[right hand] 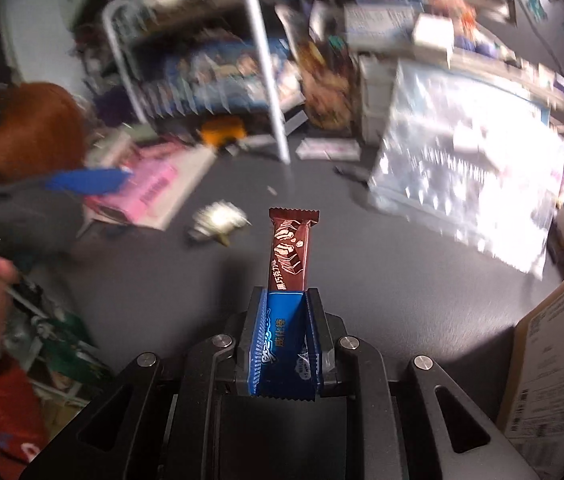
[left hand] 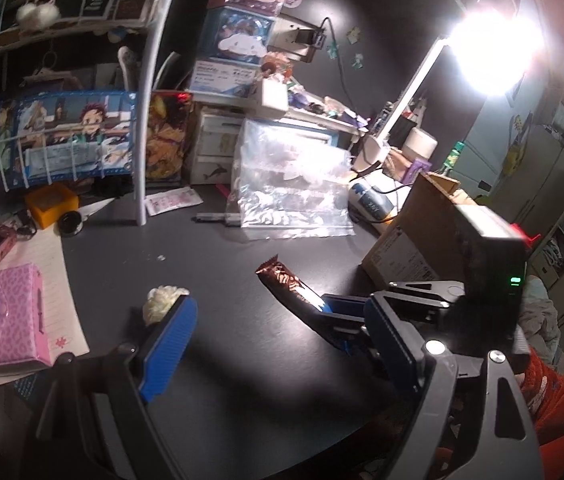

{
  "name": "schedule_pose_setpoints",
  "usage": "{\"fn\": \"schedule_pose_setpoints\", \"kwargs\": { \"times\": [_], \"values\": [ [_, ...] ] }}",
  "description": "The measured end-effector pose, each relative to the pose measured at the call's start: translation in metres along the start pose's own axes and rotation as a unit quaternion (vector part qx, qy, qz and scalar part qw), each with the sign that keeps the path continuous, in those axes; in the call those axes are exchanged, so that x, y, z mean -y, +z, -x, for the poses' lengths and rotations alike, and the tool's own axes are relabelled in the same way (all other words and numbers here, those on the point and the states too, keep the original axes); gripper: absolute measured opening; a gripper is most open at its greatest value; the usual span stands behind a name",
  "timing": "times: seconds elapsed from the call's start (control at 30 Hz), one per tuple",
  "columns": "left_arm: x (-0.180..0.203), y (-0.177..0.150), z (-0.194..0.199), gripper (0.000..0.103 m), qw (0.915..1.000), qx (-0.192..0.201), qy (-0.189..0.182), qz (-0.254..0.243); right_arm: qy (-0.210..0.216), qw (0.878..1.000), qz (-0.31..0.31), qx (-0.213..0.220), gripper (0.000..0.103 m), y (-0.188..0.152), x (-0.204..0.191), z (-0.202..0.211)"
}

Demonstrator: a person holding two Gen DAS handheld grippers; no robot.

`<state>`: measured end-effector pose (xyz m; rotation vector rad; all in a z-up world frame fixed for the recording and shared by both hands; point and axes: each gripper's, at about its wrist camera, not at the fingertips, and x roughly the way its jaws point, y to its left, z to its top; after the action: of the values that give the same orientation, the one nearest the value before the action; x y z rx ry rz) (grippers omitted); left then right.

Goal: Organize objects
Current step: 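Lift the chocolate bar with the right gripper while the left gripper closes on it, then carry the chocolate bar into the box and open both grippers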

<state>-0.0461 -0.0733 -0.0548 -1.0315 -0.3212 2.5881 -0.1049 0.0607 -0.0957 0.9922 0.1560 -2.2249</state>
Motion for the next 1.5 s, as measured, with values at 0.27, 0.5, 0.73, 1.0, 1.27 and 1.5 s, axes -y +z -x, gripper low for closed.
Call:
{"fn": "schedule_pose_setpoints", "kwargs": {
  "times": [0.27, 0.5, 0.73, 1.0, 1.27, 1.5],
  "values": [
    [0.05, 0.039, 0.003, 0.061, 0.9967, 0.014, -0.066, -0.045, 0.024, 0.995, 0.044, 0.091, 0.014, 0.018, -0.019, 0.099],
    [0.112, 0.075, -0.018, 0.043, 0.9896, 0.013, -0.119, -0.08, -0.008, 0.992, 0.036, 0.121, 0.014, 0.013, 0.015, 0.153],
    [0.172, 0.102, -0.066, 0.037, 0.9823, -0.015, -0.149, -0.113, -0.041, 0.991, -0.005, 0.125, 0.014, -0.002, 0.075, 0.188],
    [0.212, 0.114, -0.121, 0.036, 0.977, -0.067, -0.153, -0.132, -0.054, 0.993, -0.054, 0.094, 0.014, -0.017, 0.131, 0.197],
    [0.229, 0.108, -0.142, 0.077, 0.9715, -0.103, -0.137, -0.164, -0.075, 0.994, -0.067, 0.051, 0.04, -0.026, 0.147, 0.184],
    [0.215, 0.112, -0.12, 0.082, 0.9764, -0.074, -0.133, -0.153, -0.088, 0.992, -0.07, 0.056, 0.048, -0.029, 0.146, 0.187]
  ]
}}
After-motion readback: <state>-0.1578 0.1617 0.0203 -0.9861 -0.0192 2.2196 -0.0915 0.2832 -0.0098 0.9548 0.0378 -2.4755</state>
